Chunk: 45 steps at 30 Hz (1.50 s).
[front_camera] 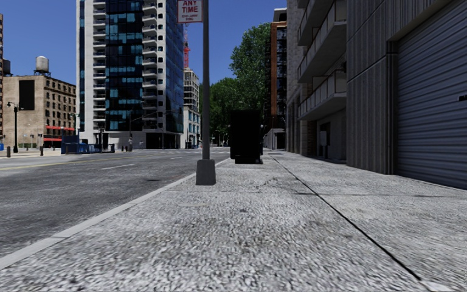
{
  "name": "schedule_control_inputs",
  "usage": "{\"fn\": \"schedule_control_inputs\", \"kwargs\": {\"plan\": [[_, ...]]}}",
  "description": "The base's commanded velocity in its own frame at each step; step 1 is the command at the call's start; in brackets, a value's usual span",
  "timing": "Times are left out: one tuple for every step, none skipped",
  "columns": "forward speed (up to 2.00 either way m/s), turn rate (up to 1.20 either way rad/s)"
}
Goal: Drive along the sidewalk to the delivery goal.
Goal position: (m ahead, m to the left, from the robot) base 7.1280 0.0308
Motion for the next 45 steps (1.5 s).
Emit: {"fn": "schedule_control_inputs", "kwargs": {"plan": [[2.0, -0.36], [2.0, -1.05], [2.0, -1.05], [2.0, -1.2], [2.0, -1.2], [2.0, -0.56], [2.0, -0.04], [2.0, 0.0], [2.0, 0.0], [2.0, 0.0], [2.0, 0.0], [2.0, 0.0], [2.0, 0.0], [2.0, 0.0], [2.0, 0.0], [2.0, 0.0], [2.0, 0.0], [2.0, 0.0], [2.0, 0.0], [2.0, 0.0], [2.0, 0.0], [2.0, 0.0], [2.0, 0.0], [2.0, 0.0], [2.0, 0.0], [2.0, 0.0], [2.0, 0.0], [2.0, 0.0], [2.0, 0.0], [2.0, 0.0], [2.0, 0.0], [2.0, 0.0], [2.0, 0.0], [2.0, 0.0], [2.0, 0.0], [2.0, 0.0], [2.0, 0.0], [2.0, 0.0], [2.0, 0.0], [2.0, 0.0], [2.0, 0.0], [2.0, 0.0], [2.0, 0.0], [2.0, 0.0], [2.0, 0.0]]}}
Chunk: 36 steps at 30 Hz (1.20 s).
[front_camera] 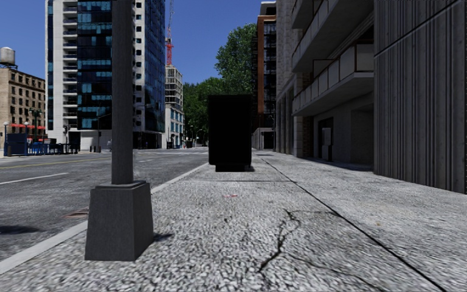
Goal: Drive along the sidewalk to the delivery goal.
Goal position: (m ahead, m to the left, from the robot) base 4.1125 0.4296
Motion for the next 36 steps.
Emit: {"fn": "schedule_control_inputs", "kwargs": {"plan": [[2.0, 0.0], [2.0, 0.0], [2.0, 0.0], [2.0, 0.0], [2.0, 0.0], [2.0, 0.0], [2.0, 0.0], [2.0, 0.0], [2.0, 0.0], [2.0, 0.0], [2.0, 0.0], [2.0, 0.0], [2.0, 0.0], [2.0, 0.0], [2.0, 0.0], [2.0, 0.0], [2.0, 0.0], [2.0, 0.0], [2.0, 0.0], [2.0, 0.0], [2.0, 0.0], [2.0, 0.0], [2.0, 0.0], [2.0, 0.0], [2.0, 0.0], [2.0, 0.0], [2.0, 0.0], [2.0, 0.0], [2.0, 0.0], [2.0, 0.0], [2.0, 0.0], [2.0, 0.0], [2.0, 0.0], [2.0, 0.0], [2.0, 0.0], [2.0, 0.0]]}}
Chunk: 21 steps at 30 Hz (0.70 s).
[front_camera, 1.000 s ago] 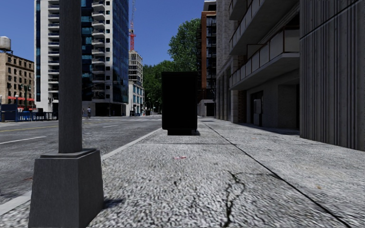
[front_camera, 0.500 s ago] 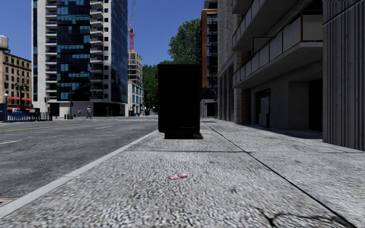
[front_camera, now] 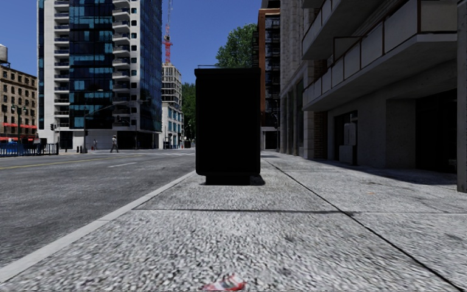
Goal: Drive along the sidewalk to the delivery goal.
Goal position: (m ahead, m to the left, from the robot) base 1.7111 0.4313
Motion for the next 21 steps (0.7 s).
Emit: {"fn": "schedule_control_inputs", "kwargs": {"plan": [[2.0, 0.0], [2.0, 0.0], [2.0, 0.0], [2.0, 0.0], [2.0, 0.0], [2.0, 0.0], [2.0, 0.0], [2.0, 0.0], [2.0, 0.0], [2.0, 0.0], [2.0, 0.0], [2.0, 0.0], [2.0, 0.0], [2.0, 0.0], [2.0, 0.0], [2.0, 0.0], [2.0, 0.0], [2.0, 0.0], [2.0, 0.0], [1.99, 0.0], [1.67, 0.0]]}}
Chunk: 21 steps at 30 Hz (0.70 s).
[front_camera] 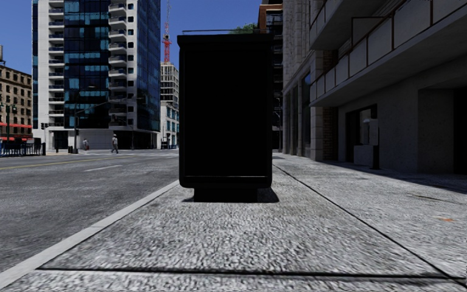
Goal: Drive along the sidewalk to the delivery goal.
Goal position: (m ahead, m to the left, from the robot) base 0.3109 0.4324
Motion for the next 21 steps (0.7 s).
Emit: {"fn": "schedule_control_inputs", "kwargs": {"plan": [[1.37, 0.0], [1.12, 0.0], [0.88, 0.0], [0.7, 0.0], [0.43, 0.0], [0.43, 0.0], [0.24, 0.0], [0.19, 0.0], [0.0, 0.0], [0.0, 0.0], [0.0, 0.0], [0.0, 0.0], [0.0, 0.0], [0.0, 0.0], [0.0, 0.0], [0.0, 0.0], [0.0, 0.0], [0.0, 0.0], [0.0, 0.0], [0.0, 0.0], [0.0, 0.0]]}}
